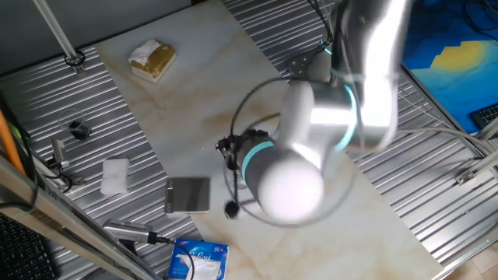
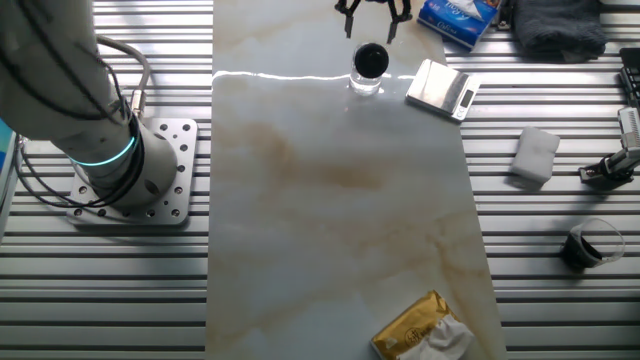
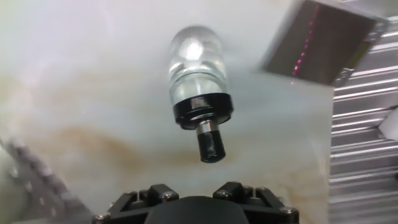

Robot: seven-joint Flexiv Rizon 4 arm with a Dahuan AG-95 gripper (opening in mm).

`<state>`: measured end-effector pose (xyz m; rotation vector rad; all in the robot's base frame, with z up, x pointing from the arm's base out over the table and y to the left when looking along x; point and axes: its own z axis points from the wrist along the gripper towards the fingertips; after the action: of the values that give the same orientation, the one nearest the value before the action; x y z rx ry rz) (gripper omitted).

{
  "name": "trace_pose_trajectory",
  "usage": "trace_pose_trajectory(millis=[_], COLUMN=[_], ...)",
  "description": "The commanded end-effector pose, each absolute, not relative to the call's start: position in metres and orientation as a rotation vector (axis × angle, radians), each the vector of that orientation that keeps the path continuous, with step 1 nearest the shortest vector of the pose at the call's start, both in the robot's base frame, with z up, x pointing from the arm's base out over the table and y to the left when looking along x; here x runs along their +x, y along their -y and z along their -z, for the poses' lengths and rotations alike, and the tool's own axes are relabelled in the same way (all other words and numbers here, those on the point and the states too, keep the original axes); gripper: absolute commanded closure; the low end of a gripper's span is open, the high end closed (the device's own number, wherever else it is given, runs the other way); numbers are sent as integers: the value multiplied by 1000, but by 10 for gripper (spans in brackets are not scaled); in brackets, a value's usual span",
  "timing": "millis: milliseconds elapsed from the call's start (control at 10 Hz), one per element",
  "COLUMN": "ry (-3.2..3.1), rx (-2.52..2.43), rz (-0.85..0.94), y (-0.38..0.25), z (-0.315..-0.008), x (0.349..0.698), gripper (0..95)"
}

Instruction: Screw the lid onto the jar

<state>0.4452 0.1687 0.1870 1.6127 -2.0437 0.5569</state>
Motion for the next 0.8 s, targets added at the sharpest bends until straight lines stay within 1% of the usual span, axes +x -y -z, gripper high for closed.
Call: trace_pose_trajectory(millis=[100,300,800], ry=[2297,2405,2493], rx=[1626,1626,1632], rz=[-395,-264,-130], y=[-156,-150,-151], z=[-188,-180,-176], x=[443,447,450], gripper=[190,190,190])
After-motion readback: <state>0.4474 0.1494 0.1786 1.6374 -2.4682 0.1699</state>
